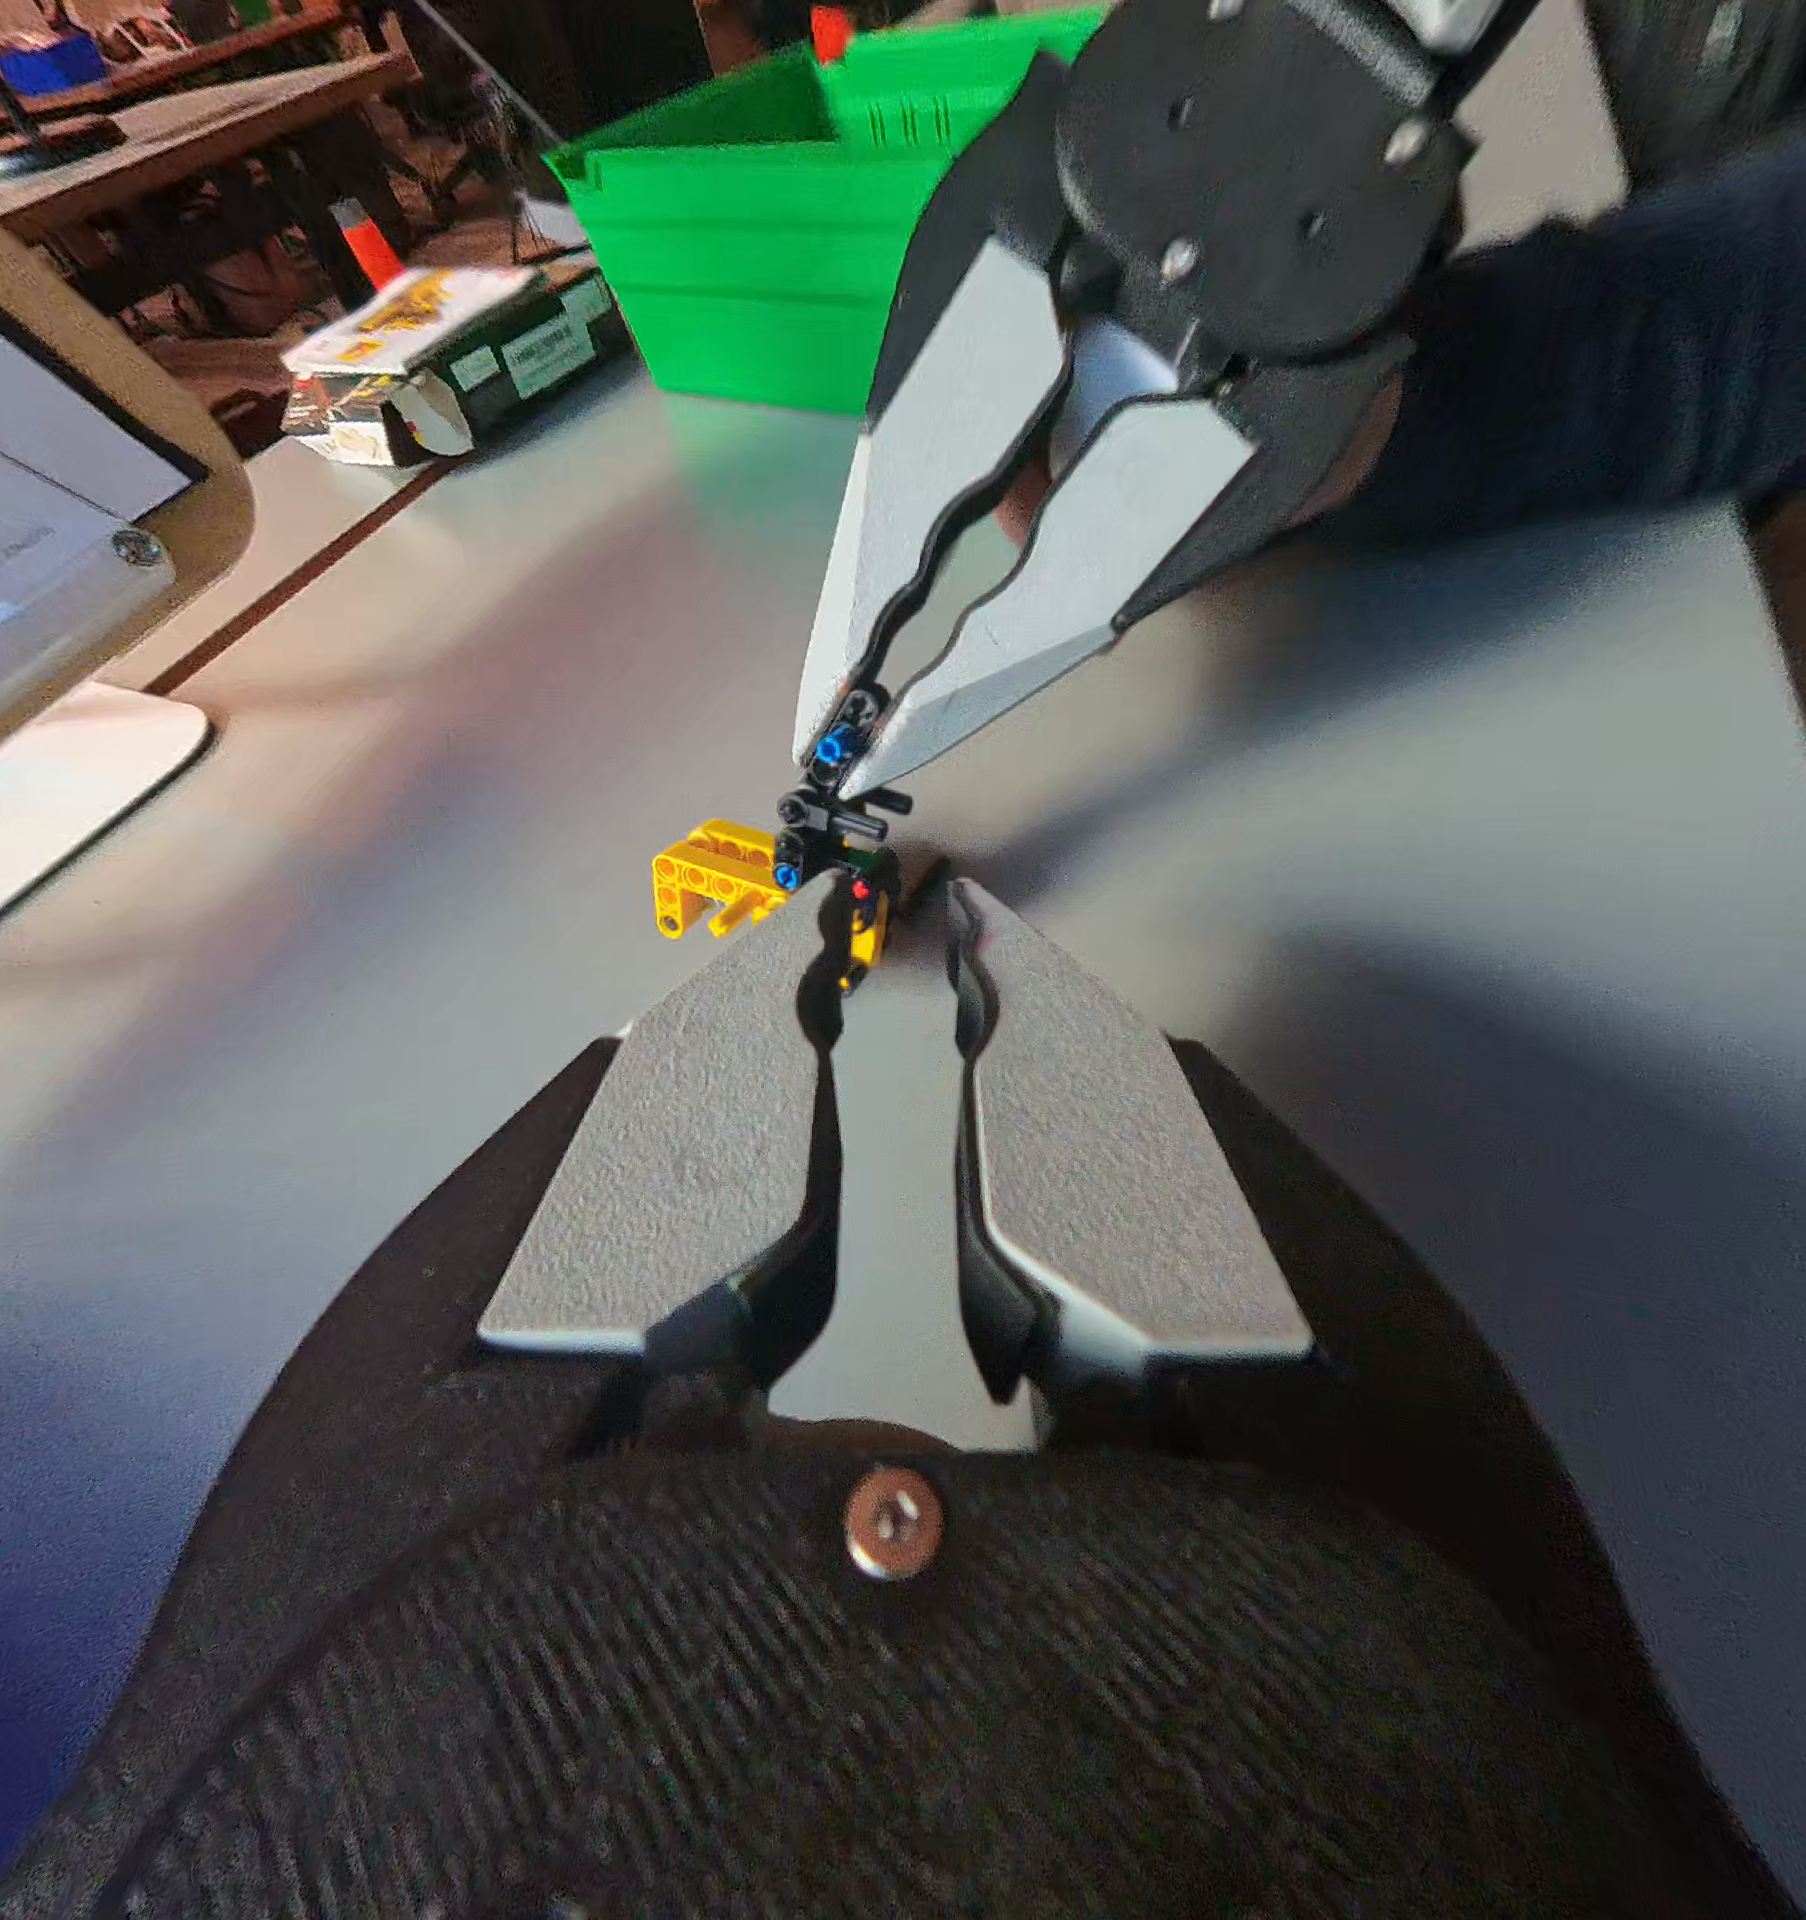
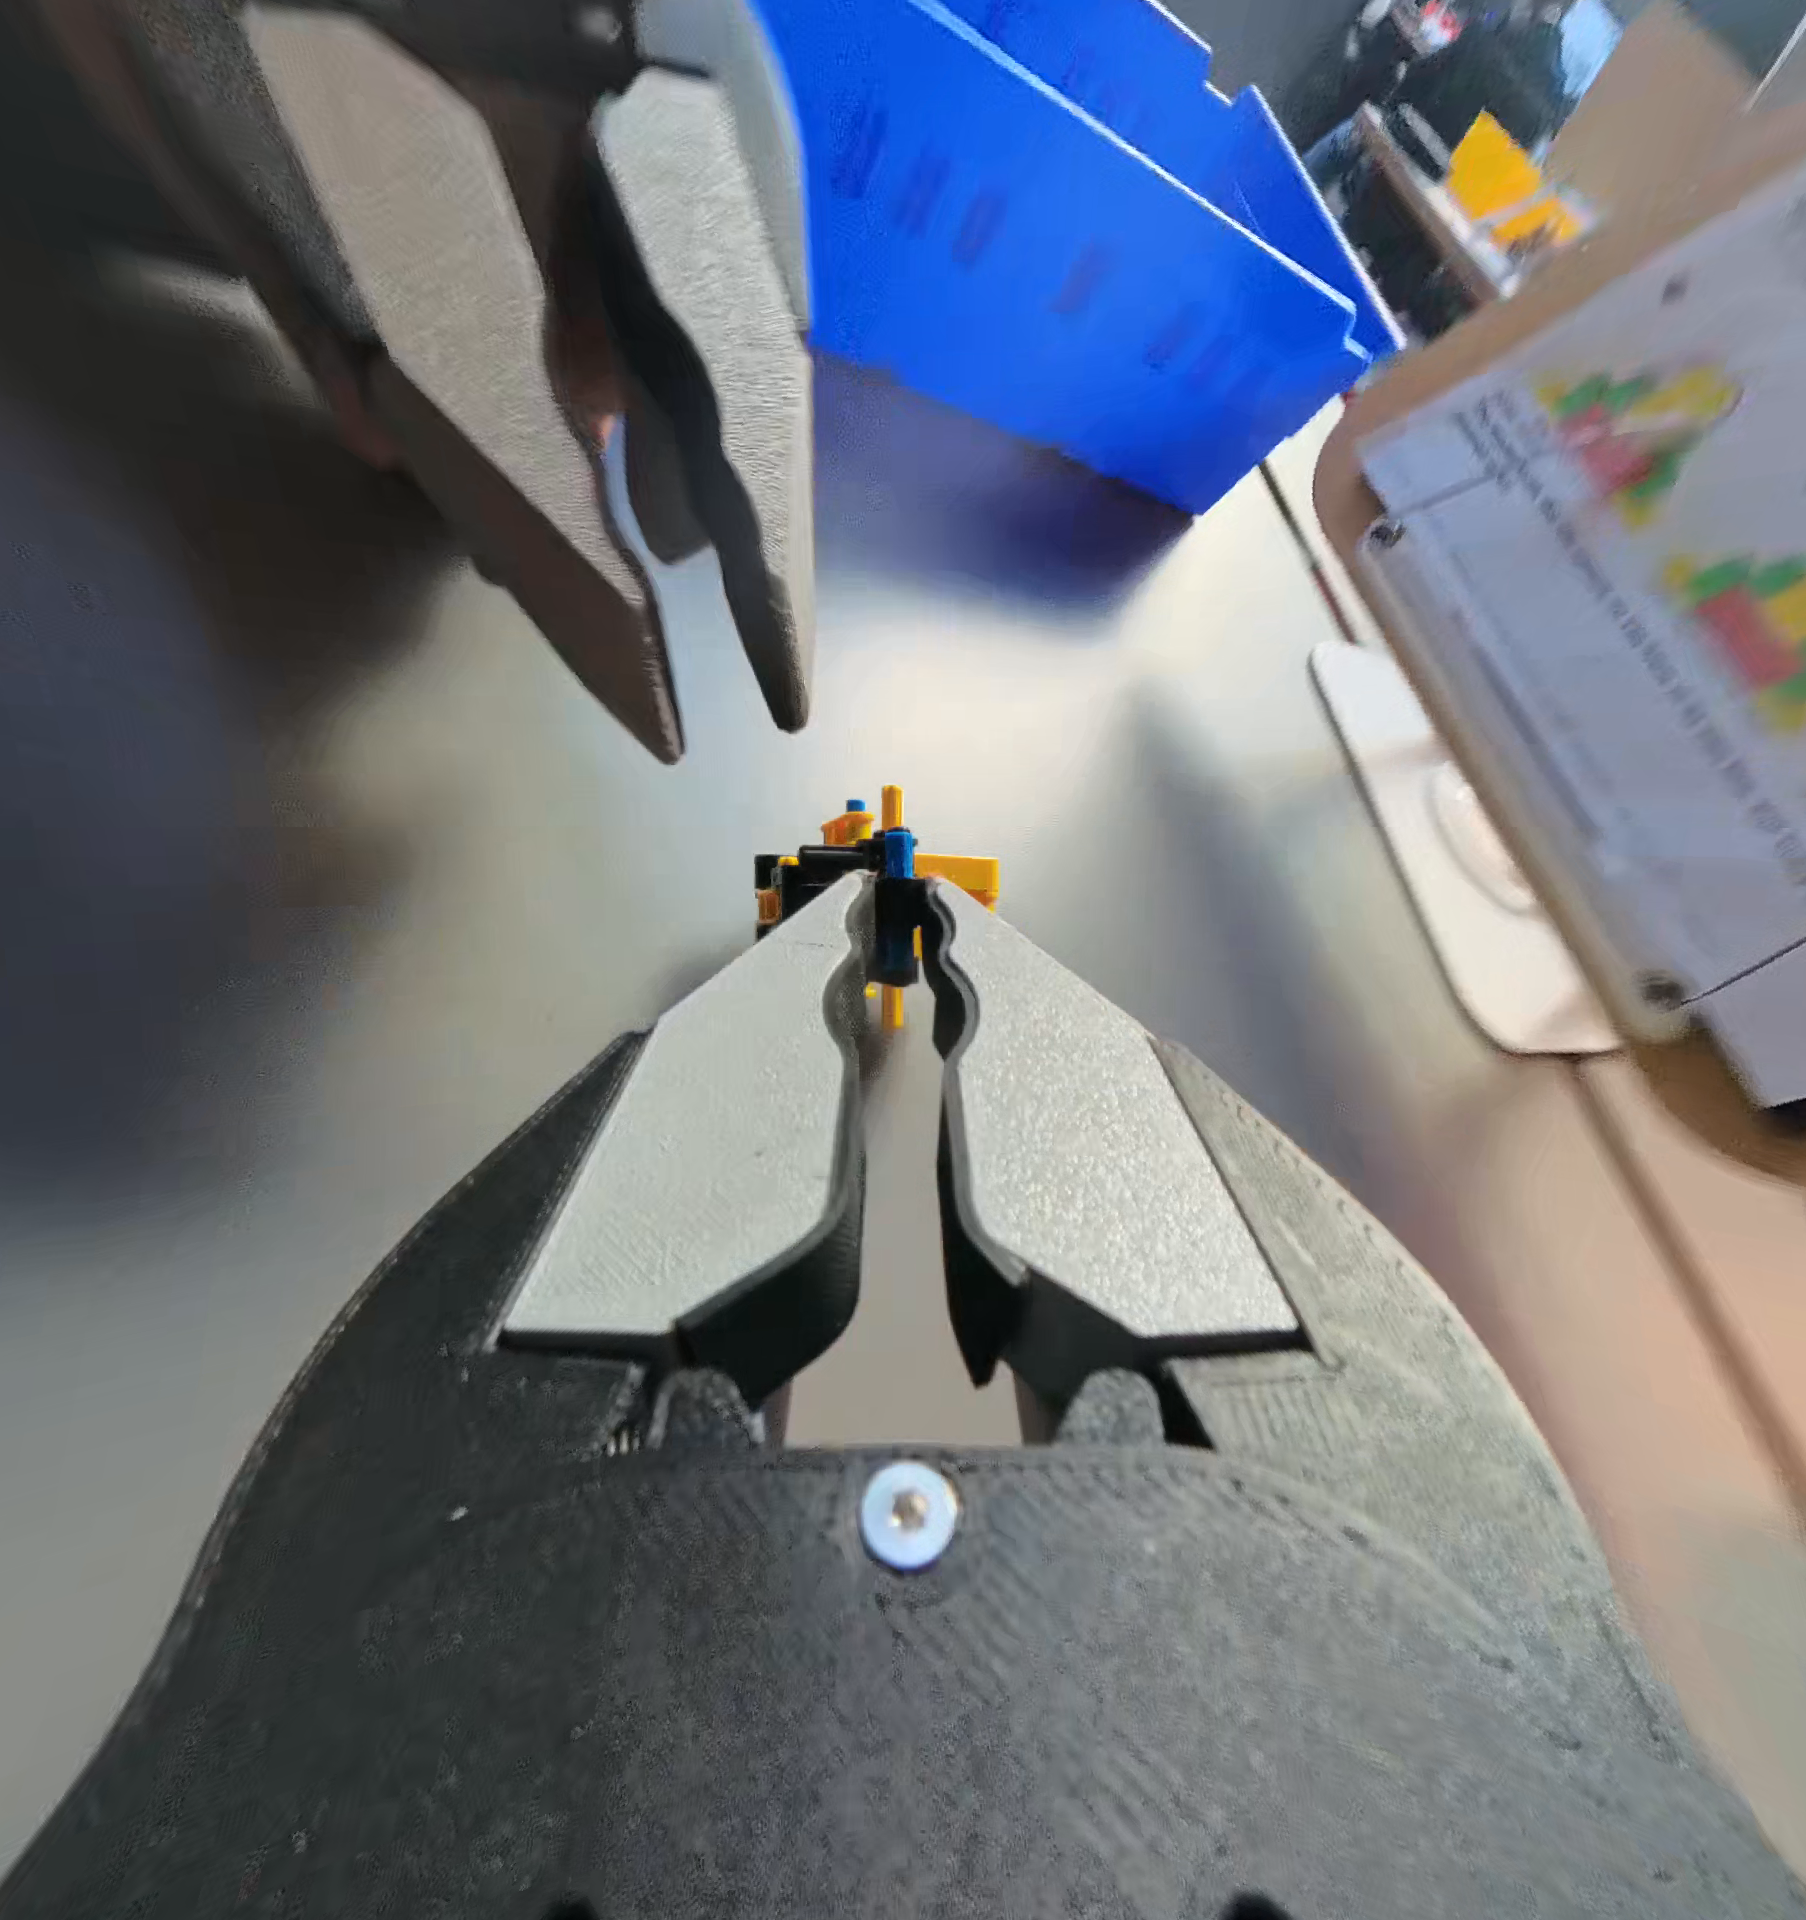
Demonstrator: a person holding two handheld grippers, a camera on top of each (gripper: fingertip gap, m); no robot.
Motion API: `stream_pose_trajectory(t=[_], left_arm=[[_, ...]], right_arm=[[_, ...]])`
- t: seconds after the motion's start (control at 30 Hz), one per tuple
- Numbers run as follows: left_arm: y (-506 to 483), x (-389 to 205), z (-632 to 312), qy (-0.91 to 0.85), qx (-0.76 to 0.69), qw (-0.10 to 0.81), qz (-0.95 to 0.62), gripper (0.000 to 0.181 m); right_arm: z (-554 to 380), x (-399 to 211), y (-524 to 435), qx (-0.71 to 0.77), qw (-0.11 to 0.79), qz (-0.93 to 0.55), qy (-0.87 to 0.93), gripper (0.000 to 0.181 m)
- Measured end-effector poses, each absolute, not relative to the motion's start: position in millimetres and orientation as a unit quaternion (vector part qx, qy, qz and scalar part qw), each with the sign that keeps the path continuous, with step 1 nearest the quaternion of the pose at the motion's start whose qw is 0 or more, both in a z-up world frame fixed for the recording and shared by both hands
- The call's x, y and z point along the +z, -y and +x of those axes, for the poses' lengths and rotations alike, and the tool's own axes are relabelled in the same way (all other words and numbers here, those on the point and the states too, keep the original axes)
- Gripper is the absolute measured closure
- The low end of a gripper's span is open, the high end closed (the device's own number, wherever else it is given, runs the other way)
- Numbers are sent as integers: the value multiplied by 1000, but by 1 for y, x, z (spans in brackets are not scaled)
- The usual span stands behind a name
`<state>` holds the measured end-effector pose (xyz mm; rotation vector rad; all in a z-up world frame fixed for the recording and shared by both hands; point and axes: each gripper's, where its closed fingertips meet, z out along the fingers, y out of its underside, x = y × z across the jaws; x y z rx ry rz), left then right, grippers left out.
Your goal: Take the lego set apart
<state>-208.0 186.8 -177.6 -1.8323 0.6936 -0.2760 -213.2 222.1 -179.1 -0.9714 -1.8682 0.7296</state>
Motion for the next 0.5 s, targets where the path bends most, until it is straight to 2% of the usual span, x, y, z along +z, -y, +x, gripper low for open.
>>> stream_pose_trajectory(t=[0.03, 0.13, 0.2, 0.3, 0.4, 0.5], left_arm=[[-188, -173, -211, -275, -135, 557, -772, 163], [-193, -169, -222, -227, -168, 562, -777, 155], [-197, -169, -228, -205, -178, 558, -784, 147], [-199, -175, -227, -207, -174, 542, -796, 140], [-200, -181, -222, -222, -159, 530, -803, 140], [-199, -184, -218, -240, -143, 524, -805, 144]], right_arm=[[-213, -178, -225, 333, 415, -417, 737, 176], [-214, -170, -233, 463, 327, -488, 663, 175], [-212, -158, -230, 567, 232, -513, 601, 164], [-210, -139, -232, 679, 120, -517, 507, 165], [-214, -138, -237, 700, 71, -542, 459, 155], [-217, -146, -235, 677, 79, -558, 474, 148]])
